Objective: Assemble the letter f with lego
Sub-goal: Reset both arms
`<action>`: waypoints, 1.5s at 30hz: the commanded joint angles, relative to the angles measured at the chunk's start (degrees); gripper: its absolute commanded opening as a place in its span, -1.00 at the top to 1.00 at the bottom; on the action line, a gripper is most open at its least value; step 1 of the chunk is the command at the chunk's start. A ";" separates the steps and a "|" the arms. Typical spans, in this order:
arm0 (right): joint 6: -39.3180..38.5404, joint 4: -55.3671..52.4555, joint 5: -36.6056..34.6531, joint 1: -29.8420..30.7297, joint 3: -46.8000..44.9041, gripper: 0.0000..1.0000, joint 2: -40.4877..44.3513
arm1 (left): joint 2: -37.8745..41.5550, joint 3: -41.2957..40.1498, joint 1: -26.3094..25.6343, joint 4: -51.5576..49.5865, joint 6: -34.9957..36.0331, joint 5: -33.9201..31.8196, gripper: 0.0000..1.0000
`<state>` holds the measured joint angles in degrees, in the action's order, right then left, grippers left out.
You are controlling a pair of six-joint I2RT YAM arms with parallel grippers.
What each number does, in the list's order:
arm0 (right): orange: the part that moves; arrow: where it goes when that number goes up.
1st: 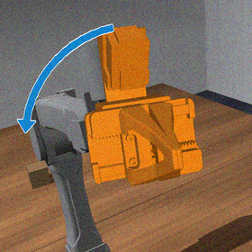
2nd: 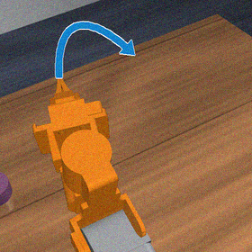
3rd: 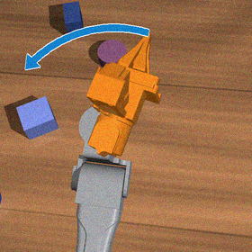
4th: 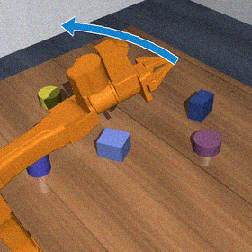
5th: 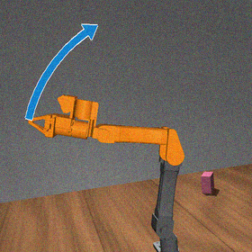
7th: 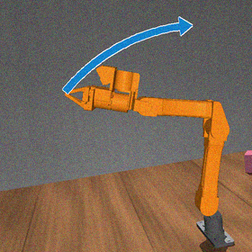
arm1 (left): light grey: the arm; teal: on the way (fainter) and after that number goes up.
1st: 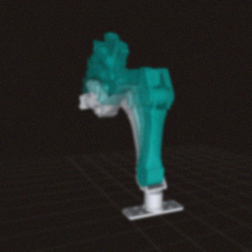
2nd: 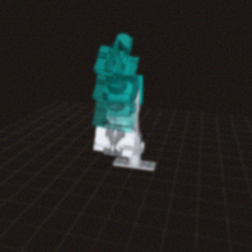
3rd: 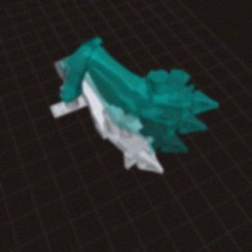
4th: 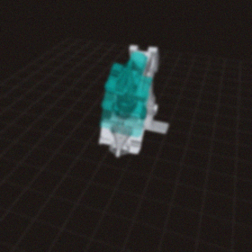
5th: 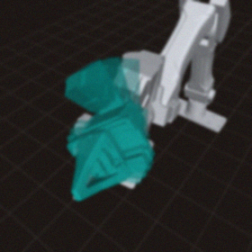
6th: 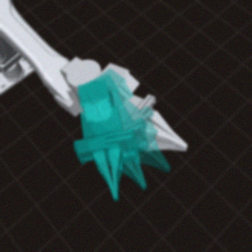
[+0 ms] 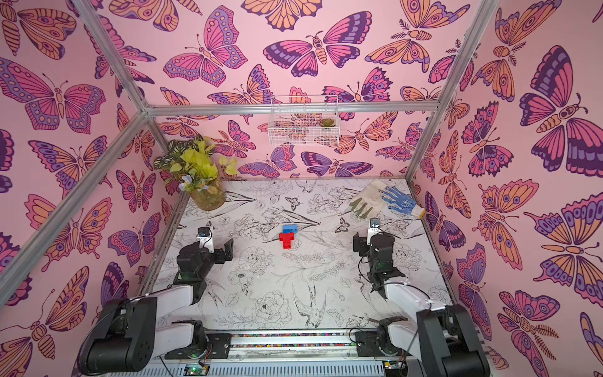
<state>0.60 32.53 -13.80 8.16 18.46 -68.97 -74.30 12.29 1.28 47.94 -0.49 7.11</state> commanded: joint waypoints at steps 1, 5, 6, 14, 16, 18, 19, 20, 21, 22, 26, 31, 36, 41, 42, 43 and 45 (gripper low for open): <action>0.29 10.71 2.09 -2.97 0.17 -0.98 -4.59 | -6.73 -1.39 0.50 13.64 1.49 -2.19 -1.00; 0.54 18.02 2.77 -4.02 -0.22 -0.98 -11.83 | -16.02 -1.42 0.53 24.29 2.01 -1.61 -1.00; 0.20 18.38 3.34 -3.95 0.44 -0.98 -13.67 | -14.41 -0.77 0.53 20.88 1.57 -2.45 -1.00; 0.11 17.50 4.07 -4.29 2.05 -0.98 -16.64 | -12.59 4.30 0.53 8.21 1.72 -2.29 -1.00; 0.91 19.64 1.31 -4.20 1.58 -0.98 -17.09 | -13.80 3.89 0.49 10.61 1.80 -2.19 -1.00; 2.08 15.02 0.44 -4.40 4.01 -0.98 -17.15 | -13.89 3.86 0.53 11.19 1.50 -2.77 -1.00; 2.38 14.64 2.52 -5.46 3.96 -0.98 -17.04 | -13.24 4.27 0.48 9.23 1.29 -3.14 -1.00; 2.40 14.45 2.71 -5.61 4.10 -0.98 -17.03 | -13.07 4.56 0.55 8.47 1.25 -3.29 -1.00; 2.53 14.17 2.99 -5.69 4.26 -0.98 -17.16 | -13.32 4.41 0.49 8.96 1.24 -3.41 -1.00; 2.48 14.28 2.96 -5.70 4.07 -0.98 -17.01 | -13.91 4.13 0.55 10.42 1.21 -3.58 -1.00; 2.54 14.36 2.91 -5.70 4.15 -0.98 -17.08 | -13.37 4.34 0.49 9.31 1.47 -3.34 -1.00; 2.48 14.31 2.90 -5.66 4.13 -0.98 -17.08 | -12.95 8.82 0.58 1.73 2.07 -1.61 -1.00; 2.50 14.23 2.93 -5.70 4.13 -0.98 -17.08 | -13.38 9.28 0.63 1.69 1.58 -2.63 -1.00; 2.45 14.31 2.91 -5.70 4.17 -0.98 -17.08 | -13.72 9.61 0.83 1.27 0.87 -3.42 -1.00; 2.48 14.22 2.90 -5.68 4.19 -0.98 -17.08 | -14.03 9.38 0.76 2.21 0.91 -3.43 -0.99; 2.52 14.24 2.90 -5.70 4.16 -0.98 -17.03 | -14.36 9.12 0.86 3.41 1.00 -3.35 -1.00; 2.49 14.21 2.90 -5.67 4.16 -0.98 -17.08 | -13.87 9.50 0.90 1.78 0.92 -3.26 -1.00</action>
<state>2.63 47.31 -10.90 2.72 21.67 -86.56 -87.90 21.12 1.63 51.11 0.97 4.47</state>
